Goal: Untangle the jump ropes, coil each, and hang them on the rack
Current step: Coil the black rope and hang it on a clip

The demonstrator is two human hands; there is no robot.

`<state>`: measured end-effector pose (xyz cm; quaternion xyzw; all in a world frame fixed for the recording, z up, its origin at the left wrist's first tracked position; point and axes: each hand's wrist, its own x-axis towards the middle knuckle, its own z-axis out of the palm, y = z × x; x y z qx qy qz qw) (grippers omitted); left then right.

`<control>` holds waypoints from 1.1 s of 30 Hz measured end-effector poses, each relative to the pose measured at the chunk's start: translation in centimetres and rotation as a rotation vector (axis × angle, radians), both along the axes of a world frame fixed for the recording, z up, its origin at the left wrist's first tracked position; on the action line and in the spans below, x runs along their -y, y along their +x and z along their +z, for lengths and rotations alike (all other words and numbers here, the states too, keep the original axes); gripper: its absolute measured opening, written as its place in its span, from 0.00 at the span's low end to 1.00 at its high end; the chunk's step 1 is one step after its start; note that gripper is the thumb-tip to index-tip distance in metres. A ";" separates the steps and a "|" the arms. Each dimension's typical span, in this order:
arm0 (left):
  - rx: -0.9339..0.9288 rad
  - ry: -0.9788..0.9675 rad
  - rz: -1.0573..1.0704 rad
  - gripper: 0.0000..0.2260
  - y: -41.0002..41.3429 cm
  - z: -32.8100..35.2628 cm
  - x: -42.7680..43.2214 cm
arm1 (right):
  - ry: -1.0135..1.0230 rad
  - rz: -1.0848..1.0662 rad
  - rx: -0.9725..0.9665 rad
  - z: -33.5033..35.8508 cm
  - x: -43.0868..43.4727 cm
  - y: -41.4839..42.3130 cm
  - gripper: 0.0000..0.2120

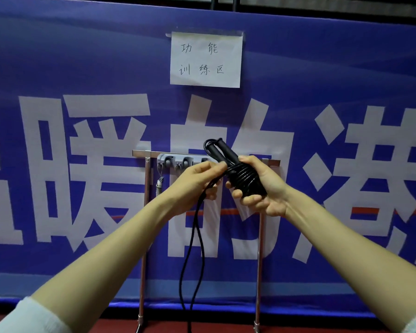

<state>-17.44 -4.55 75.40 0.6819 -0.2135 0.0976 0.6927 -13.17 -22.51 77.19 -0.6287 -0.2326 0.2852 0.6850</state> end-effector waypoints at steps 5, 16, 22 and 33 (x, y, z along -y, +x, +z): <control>0.193 -0.014 0.276 0.05 -0.2 -1.4 0.6 | 0.032 -0.013 -0.004 -0.3 -0.3 -0.1 0.27; 0.176 0.011 0.188 0.07 0.1 -1.2 0.6 | 0.133 0.019 0.078 -0.2 0.0 0.2 0.28; 0.185 0.045 0.077 0.05 0.1 -1.4 -0.1 | 0.155 0.117 0.131 0.2 0.4 -0.2 0.28; 0.387 0.758 0.033 0.05 0.6 1.9 -2.3 | -0.331 0.519 0.020 -0.7 1.5 0.5 0.36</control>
